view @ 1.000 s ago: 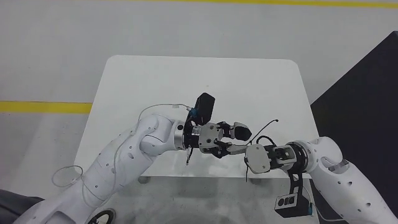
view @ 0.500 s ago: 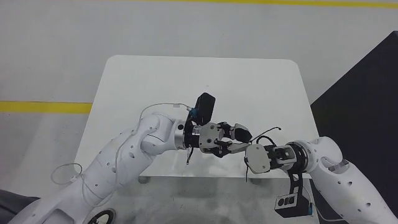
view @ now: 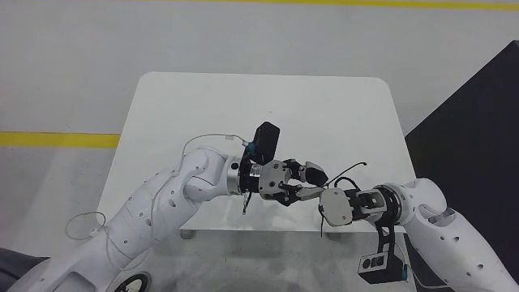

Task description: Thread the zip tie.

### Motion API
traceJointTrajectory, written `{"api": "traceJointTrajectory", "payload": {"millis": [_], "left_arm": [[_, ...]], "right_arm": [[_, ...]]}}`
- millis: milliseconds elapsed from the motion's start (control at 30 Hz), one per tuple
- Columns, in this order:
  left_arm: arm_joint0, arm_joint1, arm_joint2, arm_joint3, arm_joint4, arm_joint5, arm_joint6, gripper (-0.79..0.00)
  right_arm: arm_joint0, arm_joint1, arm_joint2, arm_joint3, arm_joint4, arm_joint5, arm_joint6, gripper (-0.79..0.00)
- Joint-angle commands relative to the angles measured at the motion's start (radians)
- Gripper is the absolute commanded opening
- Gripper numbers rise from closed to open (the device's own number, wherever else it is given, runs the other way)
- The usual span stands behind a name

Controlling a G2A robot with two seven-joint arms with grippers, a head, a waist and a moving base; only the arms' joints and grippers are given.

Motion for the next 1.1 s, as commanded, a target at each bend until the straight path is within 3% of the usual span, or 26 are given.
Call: {"api": "traceJointTrajectory", "payload": {"millis": [0,167,533,733,1067], "left_arm": [[-0.002,0.001,0.002,0.0,0.006,0.0,0.004,-0.634],[-0.007,0.002,0.008,-0.001,0.012,0.0,0.015,-0.683],[-0.014,0.006,0.014,0.001,0.037,0.0,0.036,-0.693],[-0.01,0.008,0.016,-0.005,0.061,0.0,0.037,-0.785],[-0.003,0.012,0.012,-0.01,0.083,0.0,0.043,-0.785]], "right_arm": [[0.0,0.0,0.0,0.0,0.0,0.0,0.0,-0.785],[0.0,0.0,0.0,0.0,0.0,0.0,0.0,-0.785],[0.0,0.0,0.0,0.0,0.0,0.0,0.0,-0.785],[0.0,0.0,0.0,0.0,0.0,0.0,0.0,-0.785],[0.0,0.0,0.0,0.0,0.0,0.0,0.0,-0.785]]}}
